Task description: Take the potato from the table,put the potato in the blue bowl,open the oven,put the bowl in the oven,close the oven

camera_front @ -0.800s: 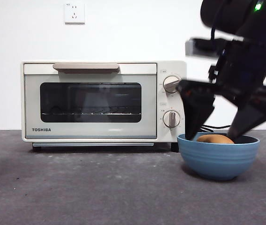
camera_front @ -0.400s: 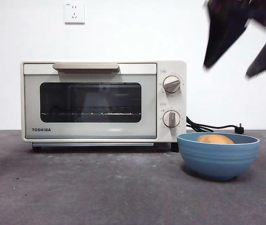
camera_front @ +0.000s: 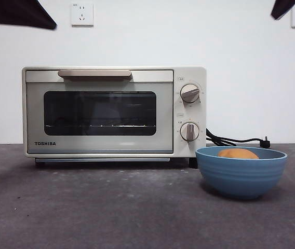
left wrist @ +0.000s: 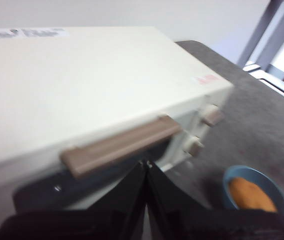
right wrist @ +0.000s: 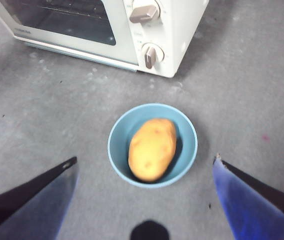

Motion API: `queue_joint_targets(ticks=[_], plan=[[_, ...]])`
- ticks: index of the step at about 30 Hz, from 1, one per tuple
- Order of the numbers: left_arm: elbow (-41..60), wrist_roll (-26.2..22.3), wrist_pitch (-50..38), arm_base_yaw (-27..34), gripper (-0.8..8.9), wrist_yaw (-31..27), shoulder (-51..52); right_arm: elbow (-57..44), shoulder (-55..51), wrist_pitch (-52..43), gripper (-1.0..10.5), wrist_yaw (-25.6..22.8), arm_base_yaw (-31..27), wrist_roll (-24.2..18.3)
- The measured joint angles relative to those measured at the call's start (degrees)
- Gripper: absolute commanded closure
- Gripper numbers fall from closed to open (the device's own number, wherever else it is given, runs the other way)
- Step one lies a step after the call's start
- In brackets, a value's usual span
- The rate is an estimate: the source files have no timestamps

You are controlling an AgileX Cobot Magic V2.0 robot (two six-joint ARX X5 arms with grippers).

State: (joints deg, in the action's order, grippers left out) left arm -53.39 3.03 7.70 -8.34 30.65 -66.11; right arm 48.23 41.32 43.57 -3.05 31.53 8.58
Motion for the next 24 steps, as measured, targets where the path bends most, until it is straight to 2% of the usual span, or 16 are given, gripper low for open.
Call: queue_joint_targets(ticks=[12,24], plan=[[-8.81,-4.87,-1.88,-2.75,8.22,-4.37,-15.26,0.0,-2.01,2.05,5.0,-0.13,0.0,1.51],[-9.2,-7.91,-2.64,-3.61,8.22,-6.08,-18.88,0.0,-2.03,2.05,5.0,-0.13,0.0,2.14]])
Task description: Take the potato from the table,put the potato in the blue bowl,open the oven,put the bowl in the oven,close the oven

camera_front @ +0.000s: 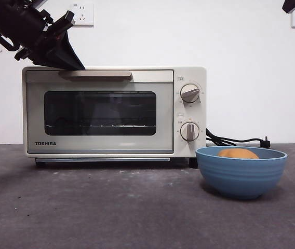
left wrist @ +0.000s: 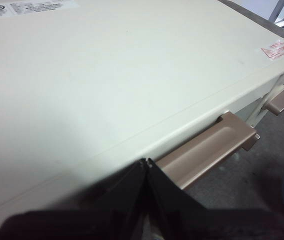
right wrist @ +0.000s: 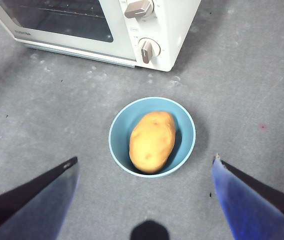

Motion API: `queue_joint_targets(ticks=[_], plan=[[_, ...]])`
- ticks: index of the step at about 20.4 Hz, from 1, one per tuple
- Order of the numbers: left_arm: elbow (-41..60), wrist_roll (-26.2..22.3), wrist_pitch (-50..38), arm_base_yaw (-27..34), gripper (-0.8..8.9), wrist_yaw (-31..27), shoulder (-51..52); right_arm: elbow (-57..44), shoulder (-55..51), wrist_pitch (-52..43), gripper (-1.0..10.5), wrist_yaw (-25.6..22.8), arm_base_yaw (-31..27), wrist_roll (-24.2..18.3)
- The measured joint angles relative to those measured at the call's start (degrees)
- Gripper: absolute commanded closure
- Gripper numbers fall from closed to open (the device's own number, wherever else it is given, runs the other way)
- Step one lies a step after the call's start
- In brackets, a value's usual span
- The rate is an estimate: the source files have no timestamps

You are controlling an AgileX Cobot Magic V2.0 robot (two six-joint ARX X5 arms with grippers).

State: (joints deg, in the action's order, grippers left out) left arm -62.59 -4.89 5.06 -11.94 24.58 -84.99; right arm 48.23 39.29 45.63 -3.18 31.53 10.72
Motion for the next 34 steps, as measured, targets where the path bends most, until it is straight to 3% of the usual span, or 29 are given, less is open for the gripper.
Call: queue_joint_targets(ticks=[11,19,24,31,34], plan=[[-1.62,-0.59,9.94,-3.96,8.22,0.72,0.94,0.0,0.02,-0.02,5.1,-0.17,0.0,0.0],[-1.07,-0.68,28.02,-7.89,8.21,2.67,1.81,0.0,0.07,-0.04,5.1,-3.96,0.0,0.02],[0.09,-0.68,37.51,-9.18,8.21,0.09,1.03,0.0,0.42,-0.02,5.1,-6.01,-0.09,0.37],[0.07,-0.7,38.71,-10.58,8.21,-0.48,6.75,0.0,6.27,-0.02,5.1,-5.64,-2.71,2.14],[0.07,-0.66,36.15,-10.56,8.21,-0.98,13.25,0.0,9.2,-0.02,5.1,-1.6,-5.95,2.29]])
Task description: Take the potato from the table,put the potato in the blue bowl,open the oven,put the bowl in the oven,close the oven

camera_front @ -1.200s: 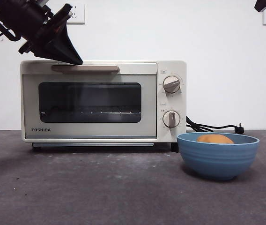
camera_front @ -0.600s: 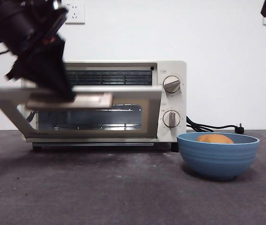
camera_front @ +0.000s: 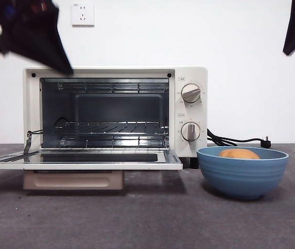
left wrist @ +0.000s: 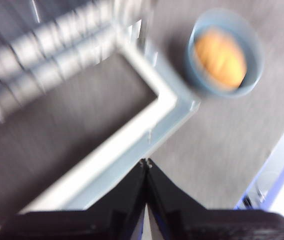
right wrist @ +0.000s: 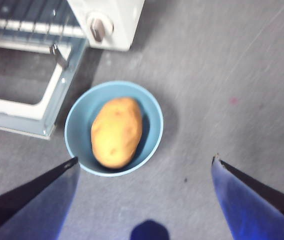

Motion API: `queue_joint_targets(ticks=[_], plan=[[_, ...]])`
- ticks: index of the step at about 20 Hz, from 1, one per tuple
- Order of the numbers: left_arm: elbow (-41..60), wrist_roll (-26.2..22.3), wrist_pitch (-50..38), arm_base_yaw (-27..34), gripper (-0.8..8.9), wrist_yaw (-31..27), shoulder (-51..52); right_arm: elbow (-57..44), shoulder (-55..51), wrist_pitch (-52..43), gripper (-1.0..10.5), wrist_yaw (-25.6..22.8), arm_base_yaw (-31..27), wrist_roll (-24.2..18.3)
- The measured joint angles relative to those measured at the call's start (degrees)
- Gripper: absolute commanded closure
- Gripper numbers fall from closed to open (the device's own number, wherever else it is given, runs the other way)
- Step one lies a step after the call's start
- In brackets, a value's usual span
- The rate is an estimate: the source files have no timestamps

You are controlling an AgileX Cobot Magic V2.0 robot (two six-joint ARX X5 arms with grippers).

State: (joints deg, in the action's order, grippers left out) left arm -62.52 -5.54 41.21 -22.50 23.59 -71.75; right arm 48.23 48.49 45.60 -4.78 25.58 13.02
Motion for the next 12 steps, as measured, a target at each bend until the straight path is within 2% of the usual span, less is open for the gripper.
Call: queue_joint_targets(ticks=[4,7,12], plan=[[0.0,0.39,-0.61,0.0,8.21,-5.27,12.02,0.0,6.12,-0.63,5.1,5.88,-6.29,-0.15],[0.0,1.2,0.63,0.0,8.22,-5.53,20.57,0.0,12.63,-3.23,5.8,11.67,-10.6,-0.77],[0.0,1.75,6.51,0.0,8.22,-5.49,26.6,0.0,21.79,-7.21,5.8,13.77,-11.74,-1.51]])
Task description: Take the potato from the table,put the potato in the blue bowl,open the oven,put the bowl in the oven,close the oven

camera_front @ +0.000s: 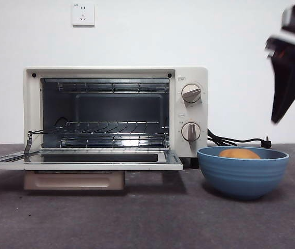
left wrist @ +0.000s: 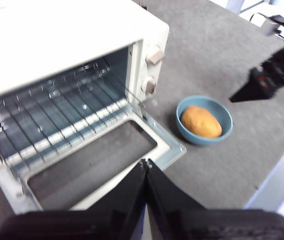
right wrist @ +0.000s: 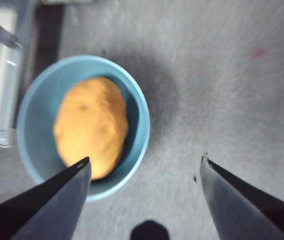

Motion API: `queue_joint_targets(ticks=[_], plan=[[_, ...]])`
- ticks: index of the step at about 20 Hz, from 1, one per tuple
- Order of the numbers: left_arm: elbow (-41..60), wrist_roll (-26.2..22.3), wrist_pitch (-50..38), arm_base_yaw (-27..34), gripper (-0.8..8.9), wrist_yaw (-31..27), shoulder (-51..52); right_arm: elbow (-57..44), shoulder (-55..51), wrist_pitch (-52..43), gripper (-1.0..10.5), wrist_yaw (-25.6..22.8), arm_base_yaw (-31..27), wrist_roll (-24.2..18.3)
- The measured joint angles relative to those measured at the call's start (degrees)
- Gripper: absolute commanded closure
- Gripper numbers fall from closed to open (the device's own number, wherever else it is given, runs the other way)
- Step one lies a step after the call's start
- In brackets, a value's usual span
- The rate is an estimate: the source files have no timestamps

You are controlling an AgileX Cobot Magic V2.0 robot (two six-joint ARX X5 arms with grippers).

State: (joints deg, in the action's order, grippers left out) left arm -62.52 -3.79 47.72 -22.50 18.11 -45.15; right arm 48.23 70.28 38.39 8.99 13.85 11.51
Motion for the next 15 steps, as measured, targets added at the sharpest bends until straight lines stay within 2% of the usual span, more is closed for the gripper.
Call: queue_joint_targets(ticks=[3,6,11,15], plan=[[0.0,0.02,3.28,0.0,8.21,0.0,1.05,0.0,3.98,-2.32,5.9,0.04,0.0,-0.28],[0.0,0.07,5.75,0.0,8.21,0.0,1.16,0.0,7.34,-4.68,6.5,0.02,0.0,-0.39],[0.0,0.37,7.58,0.0,8.21,-0.02,0.98,0.0,10.64,-7.37,6.7,0.02,-0.04,-0.52],[0.0,0.39,7.65,0.0,8.21,-0.02,1.07,0.0,12.85,-8.46,7.5,0.04,-0.04,-0.61]])
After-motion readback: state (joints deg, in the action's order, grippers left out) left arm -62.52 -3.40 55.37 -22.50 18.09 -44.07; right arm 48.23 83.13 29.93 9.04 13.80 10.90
